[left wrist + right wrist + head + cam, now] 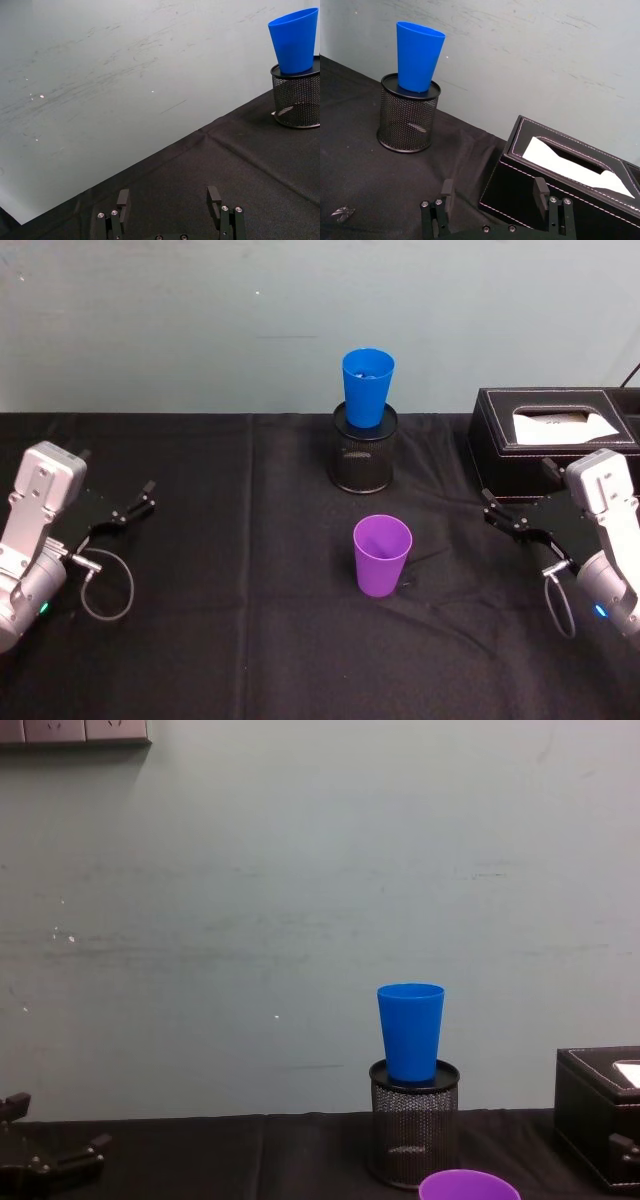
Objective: Pick up one cup with a gripper and tap it against the other cup.
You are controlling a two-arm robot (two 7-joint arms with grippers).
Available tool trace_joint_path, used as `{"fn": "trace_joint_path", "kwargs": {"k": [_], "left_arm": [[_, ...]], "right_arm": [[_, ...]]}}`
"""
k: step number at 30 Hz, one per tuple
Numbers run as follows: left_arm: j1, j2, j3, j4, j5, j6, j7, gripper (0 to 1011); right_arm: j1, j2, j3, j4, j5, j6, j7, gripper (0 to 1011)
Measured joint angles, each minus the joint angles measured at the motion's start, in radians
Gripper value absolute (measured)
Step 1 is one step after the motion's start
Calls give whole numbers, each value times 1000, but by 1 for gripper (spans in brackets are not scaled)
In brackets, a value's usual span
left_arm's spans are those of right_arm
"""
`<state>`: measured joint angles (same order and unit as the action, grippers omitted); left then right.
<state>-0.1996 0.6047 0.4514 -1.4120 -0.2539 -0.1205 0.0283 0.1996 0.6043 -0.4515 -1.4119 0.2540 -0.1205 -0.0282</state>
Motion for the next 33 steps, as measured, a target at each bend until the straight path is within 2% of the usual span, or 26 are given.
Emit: {"fn": "trace_joint_path", "kwargs": {"k": [33], "left_arm": [[0, 0, 0, 0, 0, 0, 0, 1000]], "right_arm": [[0, 0, 0, 0, 0, 0, 0, 1003]]}}
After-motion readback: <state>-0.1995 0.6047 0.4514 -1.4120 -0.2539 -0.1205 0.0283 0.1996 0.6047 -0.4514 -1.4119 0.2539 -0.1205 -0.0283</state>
